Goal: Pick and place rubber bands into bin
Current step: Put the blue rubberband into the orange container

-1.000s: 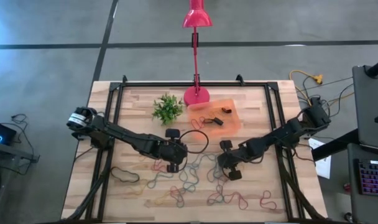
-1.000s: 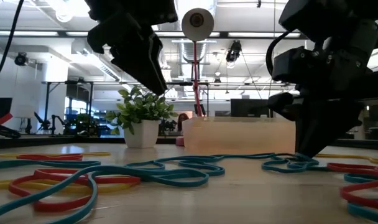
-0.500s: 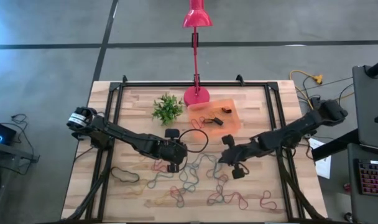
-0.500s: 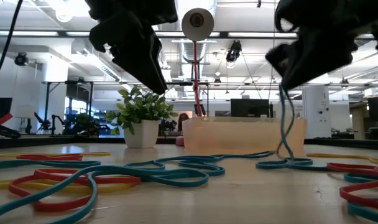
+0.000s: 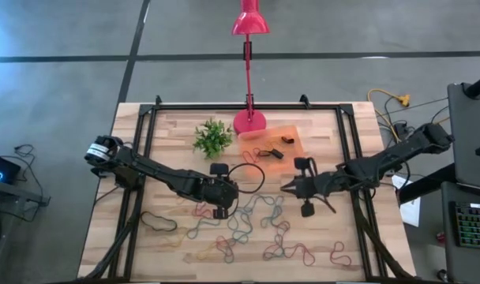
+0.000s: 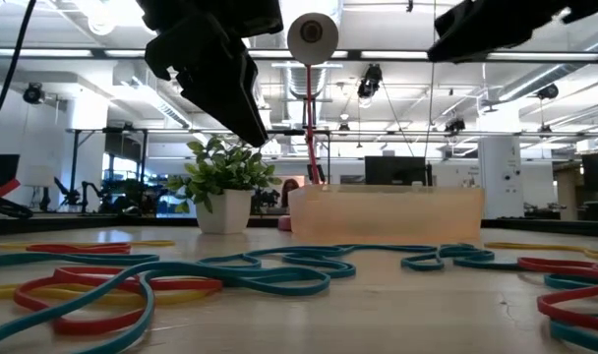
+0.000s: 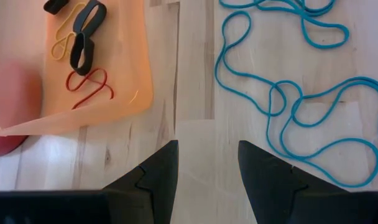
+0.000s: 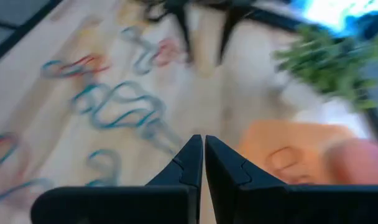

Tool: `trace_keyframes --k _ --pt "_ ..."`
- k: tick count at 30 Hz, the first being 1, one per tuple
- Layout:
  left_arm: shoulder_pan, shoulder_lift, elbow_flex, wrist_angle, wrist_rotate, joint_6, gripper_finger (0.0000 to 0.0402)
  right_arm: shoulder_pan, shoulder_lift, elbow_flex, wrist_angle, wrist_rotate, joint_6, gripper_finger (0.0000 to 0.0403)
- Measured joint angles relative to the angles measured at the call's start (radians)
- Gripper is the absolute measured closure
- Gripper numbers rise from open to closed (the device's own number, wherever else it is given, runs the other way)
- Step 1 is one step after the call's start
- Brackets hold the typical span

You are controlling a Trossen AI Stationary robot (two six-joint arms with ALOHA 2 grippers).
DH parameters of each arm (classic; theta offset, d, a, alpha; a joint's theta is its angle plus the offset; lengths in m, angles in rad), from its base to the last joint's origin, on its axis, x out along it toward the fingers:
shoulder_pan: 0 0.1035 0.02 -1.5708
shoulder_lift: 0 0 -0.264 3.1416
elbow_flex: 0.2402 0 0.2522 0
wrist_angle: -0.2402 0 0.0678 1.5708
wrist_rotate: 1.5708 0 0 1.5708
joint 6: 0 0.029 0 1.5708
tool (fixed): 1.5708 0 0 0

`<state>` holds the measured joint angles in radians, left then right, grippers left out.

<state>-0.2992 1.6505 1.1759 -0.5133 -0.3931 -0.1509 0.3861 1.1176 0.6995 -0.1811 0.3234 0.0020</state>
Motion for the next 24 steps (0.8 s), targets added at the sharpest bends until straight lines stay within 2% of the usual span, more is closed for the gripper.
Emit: trace_keyframes --k 4,9,12,17,24 --pt "-0.001 0.0 0.0 0.004 0.0 0.001 0.025 0.0 0.094 -0.014 0.002 -0.124 0.018 0.0394" --pt "-0.001 0.0 0.0 0.022 0.0 0.004 0.025 -0.001 0.297 -0.014 0.087 -0.248 0.02 0.0387" --pt "-0.002 0.0 -0.002 0.031 0.0 0.004 0.025 -0.002 0.401 0.011 0.113 -0.257 0.017 0.0369" --pt "-0.004 0.0 -0.002 0.028 0.0 0.002 0.025 -0.008 0.504 0.048 0.11 -0.256 0.022 0.0333" --pt "-0.004 0.0 -0.002 0.035 0.0 0.001 0.025 -0.017 0.54 0.052 0.102 -0.298 0.047 0.0295"
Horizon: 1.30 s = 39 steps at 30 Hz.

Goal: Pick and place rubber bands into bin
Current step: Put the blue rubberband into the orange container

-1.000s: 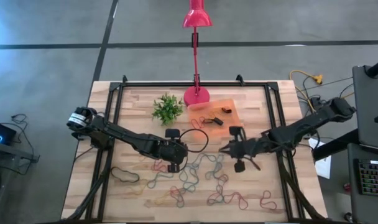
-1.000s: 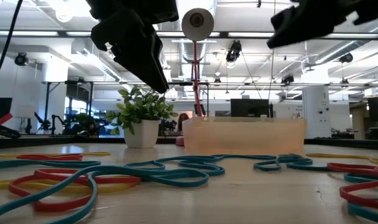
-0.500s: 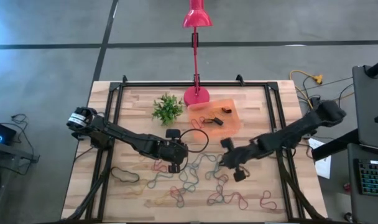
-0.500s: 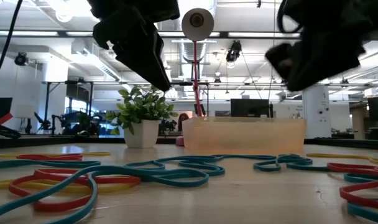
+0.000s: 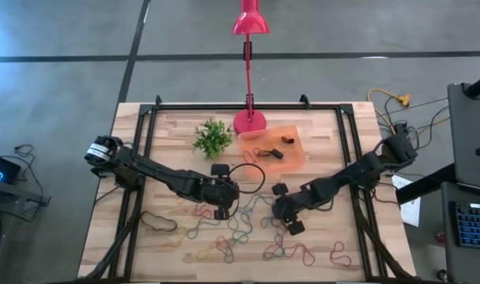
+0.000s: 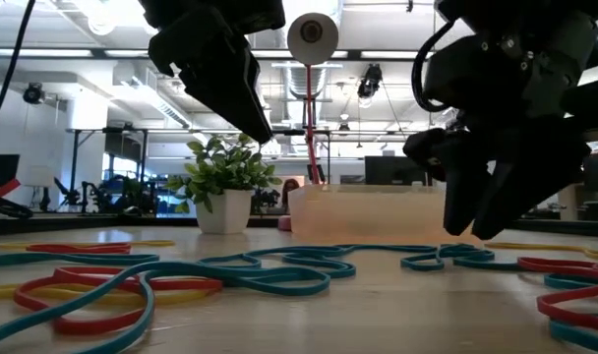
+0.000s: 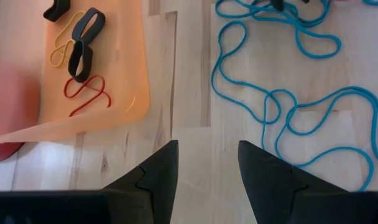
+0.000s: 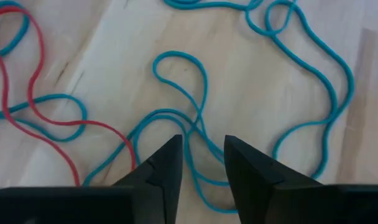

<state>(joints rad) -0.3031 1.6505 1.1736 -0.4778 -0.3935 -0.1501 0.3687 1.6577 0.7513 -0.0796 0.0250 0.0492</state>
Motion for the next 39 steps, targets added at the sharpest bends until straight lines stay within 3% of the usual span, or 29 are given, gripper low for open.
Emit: trace_keyframes --k 13,19,30,36,39 --pt "0.0 0.0 -0.001 -0.002 0.0 0.0 0.025 -0.023 0.055 -0.001 0.01 0.006 0.011 0.0316" --pt "0.0 0.0 0.0 -0.001 0.0 0.0 0.025 -0.025 0.019 -0.005 -0.013 0.005 -0.004 0.0383" --pt "0.0 0.0 0.0 0.0 0.0 0.0 0.025 -0.024 -0.199 -0.004 -0.063 0.042 -0.015 0.0395" --pt "0.0 0.0 0.001 0.002 0.0 0.0 0.025 -0.022 -0.37 -0.003 -0.112 0.141 -0.068 0.0395" --pt "0.0 0.0 0.001 0.004 0.0 0.0 0.025 -0.022 -0.452 -0.003 -0.128 0.243 -0.11 0.0395"
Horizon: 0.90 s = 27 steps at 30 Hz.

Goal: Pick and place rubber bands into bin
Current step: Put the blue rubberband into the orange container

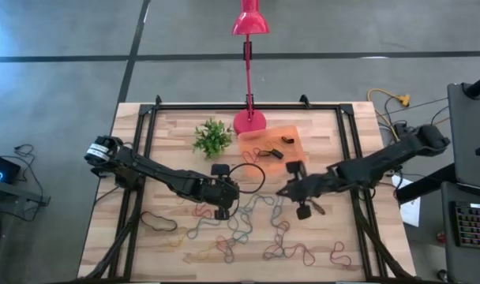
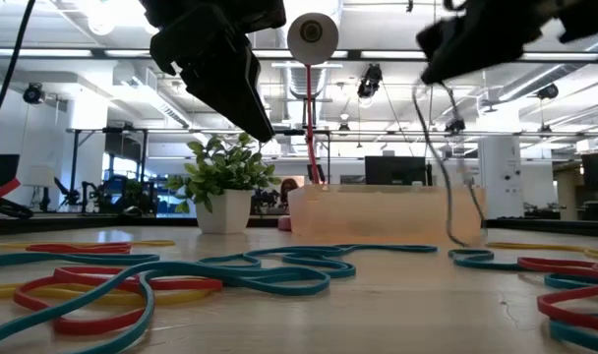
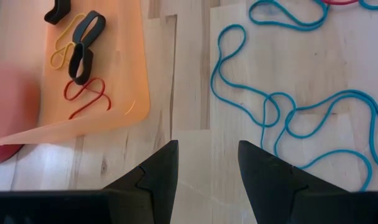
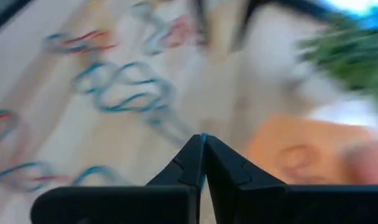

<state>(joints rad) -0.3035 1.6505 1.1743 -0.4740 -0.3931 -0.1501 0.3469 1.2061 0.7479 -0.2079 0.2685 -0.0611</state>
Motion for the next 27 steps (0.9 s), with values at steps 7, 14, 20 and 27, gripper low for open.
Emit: trace_keyframes --k 7,14,20,27 --pt "0.0 0.0 0.0 0.002 0.0 0.003 0.025 -0.005 -0.139 0.0 0.007 0.347 -0.144 0.0395" --pt "0.0 0.0 -0.001 0.003 0.0 0.008 0.025 -0.096 -0.195 0.0 0.007 0.474 -0.2 0.0395" --pt "0.0 0.0 -0.001 0.004 0.0 0.008 0.025 -0.224 -0.173 -0.022 0.005 0.46 -0.159 0.0394" --pt "0.0 0.0 -0.002 0.014 0.0 0.006 0.025 -0.36 -0.083 -0.05 0.002 0.456 -0.02 0.0394"
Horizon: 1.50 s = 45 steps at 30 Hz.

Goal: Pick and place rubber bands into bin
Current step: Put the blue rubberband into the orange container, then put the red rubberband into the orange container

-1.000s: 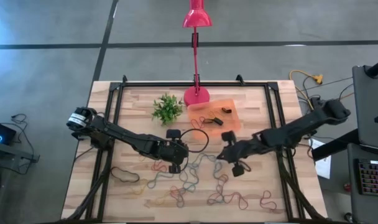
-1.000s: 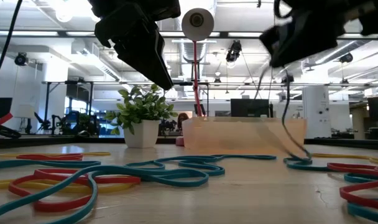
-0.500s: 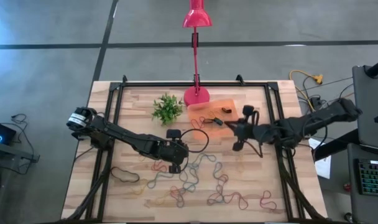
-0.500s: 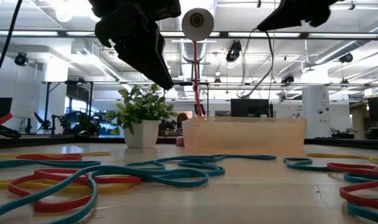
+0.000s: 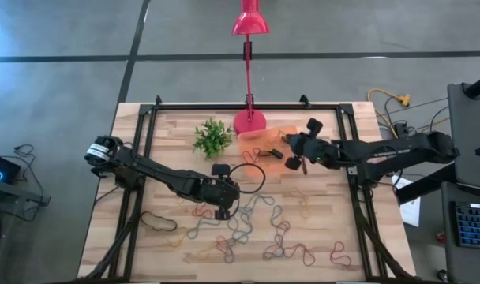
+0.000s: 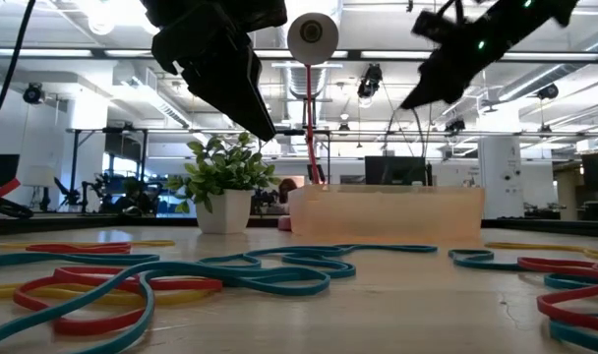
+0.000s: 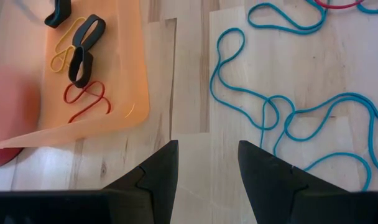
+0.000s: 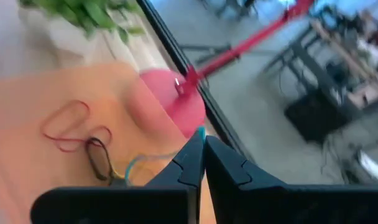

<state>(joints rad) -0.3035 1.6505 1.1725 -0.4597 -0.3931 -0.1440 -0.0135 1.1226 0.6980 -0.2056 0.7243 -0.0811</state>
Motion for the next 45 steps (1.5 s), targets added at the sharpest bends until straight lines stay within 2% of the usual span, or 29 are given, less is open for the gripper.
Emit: trace_keyframes --k 2,6,11,13,16,19,24,27,31,39,45 --pt "0.0 0.0 0.0 0.001 0.0 0.0 0.025 -0.027 0.036 -0.001 0.001 -0.038 0.006 0.0392" --pt "0.0 0.0 0.0 0.002 0.0 -0.006 0.025 -0.078 0.103 -0.001 0.007 -0.197 0.018 0.0367" --pt "0.0 0.0 -0.001 0.006 0.004 -0.008 0.025 -0.107 0.171 -0.001 0.011 -0.248 0.033 0.0309" --pt "0.0 0.0 -0.001 0.005 0.036 -0.009 0.025 -0.107 0.184 -0.001 0.015 -0.255 0.045 0.0288" --pt "-0.004 0.0 -0.009 -0.004 0.147 -0.011 0.025 -0.101 0.188 -0.001 0.015 -0.303 0.036 0.0265" --pt "-0.015 0.0 -0.025 -0.03 0.221 -0.027 0.025 -0.086 0.176 -0.001 0.017 -0.417 0.013 0.0253" --pt "-0.028 0.0 -0.062 -0.097 0.237 -0.116 0.025 -0.053 0.155 -0.001 0.019 -0.615 -0.017 0.0248" --pt "-0.031 0.0 -0.09 -0.12 0.29 -0.168 0.025 -0.023 0.154 -0.001 0.018 -0.702 -0.023 0.0252" --pt "-0.032 0.0 -0.131 -0.131 0.353 -0.222 0.025 0.015 0.154 -0.001 0.018 -0.706 -0.023 0.026" --pt "-0.032 0.005 -0.175 -0.291 0.355 -0.321 0.0252 0.061 0.155 -0.001 0.022 -0.703 -0.005 0.0274" --pt "-0.032 0.005 -0.189 -0.27 0.356 -0.323 0.0252 0.068 0.155 -0.001 0.025 -0.703 -0.001 0.0282"
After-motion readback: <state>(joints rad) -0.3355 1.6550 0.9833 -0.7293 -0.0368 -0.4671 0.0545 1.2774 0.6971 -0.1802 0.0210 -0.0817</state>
